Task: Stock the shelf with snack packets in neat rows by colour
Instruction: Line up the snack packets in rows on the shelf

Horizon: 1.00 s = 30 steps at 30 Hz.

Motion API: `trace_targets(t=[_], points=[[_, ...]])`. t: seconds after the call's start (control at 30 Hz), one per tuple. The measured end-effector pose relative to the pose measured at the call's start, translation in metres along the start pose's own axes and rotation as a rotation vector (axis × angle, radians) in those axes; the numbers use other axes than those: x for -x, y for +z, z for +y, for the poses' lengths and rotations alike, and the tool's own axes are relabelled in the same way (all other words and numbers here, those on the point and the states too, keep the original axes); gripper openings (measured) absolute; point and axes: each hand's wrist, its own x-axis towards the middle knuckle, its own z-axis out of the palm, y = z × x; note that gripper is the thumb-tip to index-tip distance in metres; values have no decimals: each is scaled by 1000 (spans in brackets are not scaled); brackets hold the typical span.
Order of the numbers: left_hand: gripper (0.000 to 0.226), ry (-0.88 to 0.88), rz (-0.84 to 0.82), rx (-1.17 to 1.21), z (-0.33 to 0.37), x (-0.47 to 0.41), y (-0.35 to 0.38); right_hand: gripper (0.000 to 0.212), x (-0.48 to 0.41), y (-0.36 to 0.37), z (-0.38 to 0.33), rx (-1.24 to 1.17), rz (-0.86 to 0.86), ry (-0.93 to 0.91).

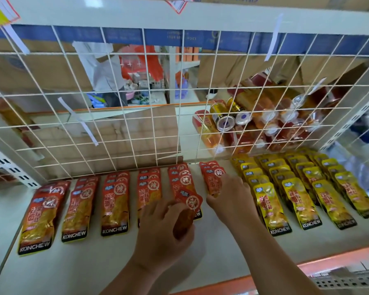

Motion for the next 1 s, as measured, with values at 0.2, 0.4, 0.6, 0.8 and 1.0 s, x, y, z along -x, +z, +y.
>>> trace_targets(t=[0.2, 0.4, 0.6, 0.8, 1.0], points=[[39, 5, 3, 9, 0, -1, 0, 55, -1, -6, -5, -19, 32, 21], [40, 29, 19, 29, -1, -1, 2, 52, 1, 2, 0, -46, 37, 18], [39, 28, 17, 27, -1, -1, 1, 48, 3, 3, 0, -44, 72, 26], [38, 25, 18, 21, 1, -1, 0, 45, 6, 3, -2, -1, 68, 28], [36, 21, 14, 21, 2, -2, -2, 46, 10, 0, 1, 35, 97, 10]])
